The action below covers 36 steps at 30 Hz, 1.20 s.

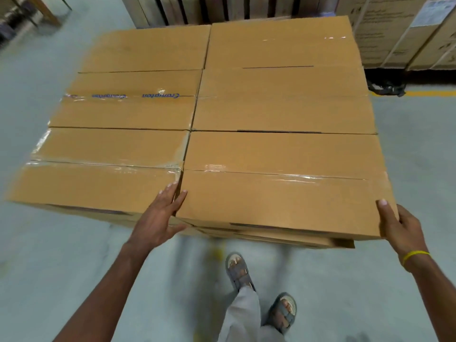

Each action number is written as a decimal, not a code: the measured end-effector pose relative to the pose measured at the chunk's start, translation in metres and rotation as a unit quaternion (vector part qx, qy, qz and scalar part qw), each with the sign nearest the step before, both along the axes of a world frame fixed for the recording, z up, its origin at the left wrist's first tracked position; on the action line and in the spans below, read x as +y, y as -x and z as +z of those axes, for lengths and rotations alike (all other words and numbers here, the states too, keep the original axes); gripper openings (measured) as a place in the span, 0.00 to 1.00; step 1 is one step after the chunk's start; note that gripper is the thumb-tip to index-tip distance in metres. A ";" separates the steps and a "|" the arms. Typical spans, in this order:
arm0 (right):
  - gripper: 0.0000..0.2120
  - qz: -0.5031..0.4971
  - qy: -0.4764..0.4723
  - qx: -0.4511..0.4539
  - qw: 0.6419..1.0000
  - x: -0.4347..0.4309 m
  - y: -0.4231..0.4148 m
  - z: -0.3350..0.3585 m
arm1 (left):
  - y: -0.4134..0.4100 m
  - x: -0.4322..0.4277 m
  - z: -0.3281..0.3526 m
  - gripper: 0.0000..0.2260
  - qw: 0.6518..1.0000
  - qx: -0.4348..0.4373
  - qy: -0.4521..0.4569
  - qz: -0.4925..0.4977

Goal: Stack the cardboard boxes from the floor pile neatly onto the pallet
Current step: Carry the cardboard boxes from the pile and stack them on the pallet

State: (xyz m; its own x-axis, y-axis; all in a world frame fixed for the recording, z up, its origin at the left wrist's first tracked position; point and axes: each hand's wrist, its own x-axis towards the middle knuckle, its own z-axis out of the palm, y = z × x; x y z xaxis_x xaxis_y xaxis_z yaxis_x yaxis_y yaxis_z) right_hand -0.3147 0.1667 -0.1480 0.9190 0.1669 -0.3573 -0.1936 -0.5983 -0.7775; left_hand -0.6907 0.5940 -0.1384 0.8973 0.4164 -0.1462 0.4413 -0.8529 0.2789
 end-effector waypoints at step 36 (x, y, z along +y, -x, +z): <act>0.21 0.213 0.011 -0.255 0.943 0.273 0.311 0.014 | 0.174 0.175 0.050 0.37 0.734 -0.345 0.133 0.569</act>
State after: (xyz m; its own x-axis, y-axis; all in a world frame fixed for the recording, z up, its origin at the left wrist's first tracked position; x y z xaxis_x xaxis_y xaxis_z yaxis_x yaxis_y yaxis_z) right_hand -0.6258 0.4395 -0.1344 0.8236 0.5574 0.1053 0.4638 -0.5549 -0.6906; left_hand -0.8650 0.7688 -0.0887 -0.1117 0.9932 -0.0316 0.5021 0.0839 0.8607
